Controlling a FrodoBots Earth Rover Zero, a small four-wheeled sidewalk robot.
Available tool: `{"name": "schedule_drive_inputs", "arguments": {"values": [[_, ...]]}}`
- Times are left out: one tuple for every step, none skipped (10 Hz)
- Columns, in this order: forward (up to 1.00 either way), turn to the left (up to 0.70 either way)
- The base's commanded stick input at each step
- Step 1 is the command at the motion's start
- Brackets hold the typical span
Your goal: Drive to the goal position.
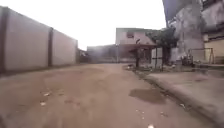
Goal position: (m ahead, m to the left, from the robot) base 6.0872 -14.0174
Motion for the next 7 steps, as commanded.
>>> {"name": "schedule_drive_inputs", "arguments": {"values": [[1.0, -0.14], [1.0, -0.14], [1.0, -0.14], [1.0, -0.14], [1.0, -0.14], [1.0, -0.03], [1.0, 0.0]]}}
